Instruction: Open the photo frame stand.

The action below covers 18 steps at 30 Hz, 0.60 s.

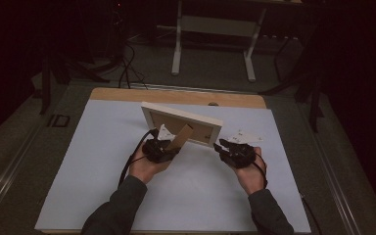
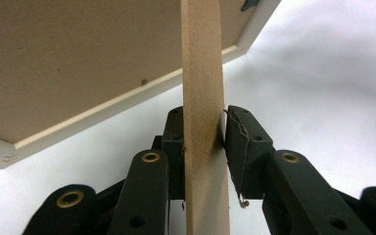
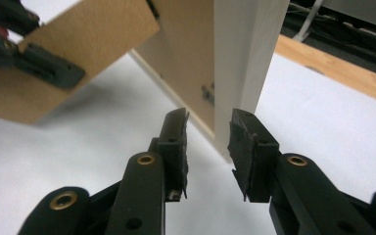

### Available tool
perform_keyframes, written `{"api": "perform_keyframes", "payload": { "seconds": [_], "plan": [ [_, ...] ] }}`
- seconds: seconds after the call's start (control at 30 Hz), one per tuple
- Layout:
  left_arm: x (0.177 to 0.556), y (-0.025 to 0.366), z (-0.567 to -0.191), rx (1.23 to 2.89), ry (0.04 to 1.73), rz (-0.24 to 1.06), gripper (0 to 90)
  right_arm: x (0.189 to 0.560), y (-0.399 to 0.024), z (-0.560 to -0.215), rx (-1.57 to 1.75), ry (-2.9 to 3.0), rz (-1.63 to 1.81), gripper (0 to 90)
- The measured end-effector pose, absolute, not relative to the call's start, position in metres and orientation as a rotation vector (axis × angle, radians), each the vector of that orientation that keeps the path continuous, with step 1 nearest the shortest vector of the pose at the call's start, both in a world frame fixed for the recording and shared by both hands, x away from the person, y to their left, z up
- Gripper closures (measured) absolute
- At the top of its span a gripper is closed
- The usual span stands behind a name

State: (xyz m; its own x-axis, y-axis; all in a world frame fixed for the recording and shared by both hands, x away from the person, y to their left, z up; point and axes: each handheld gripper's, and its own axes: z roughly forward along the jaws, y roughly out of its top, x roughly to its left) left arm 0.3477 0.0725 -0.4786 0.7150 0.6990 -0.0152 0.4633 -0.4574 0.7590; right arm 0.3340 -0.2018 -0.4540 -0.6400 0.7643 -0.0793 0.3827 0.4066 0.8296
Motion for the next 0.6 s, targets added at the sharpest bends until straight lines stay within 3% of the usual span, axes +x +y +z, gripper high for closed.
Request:
{"api": "perform_keyframes", "payload": {
  "seconds": [0.4,0.6],
  "plan": [
    [0.338,0.074,-0.480,2.136,0.868,0.425,76.3,0.324,-0.214,-0.464,1.027,2.180,1.176,67.0],
    [0.337,0.075,-0.480,2.135,0.861,0.409,72.3,0.320,-0.219,-0.467,1.041,2.168,1.187,65.3]
  ]
}}
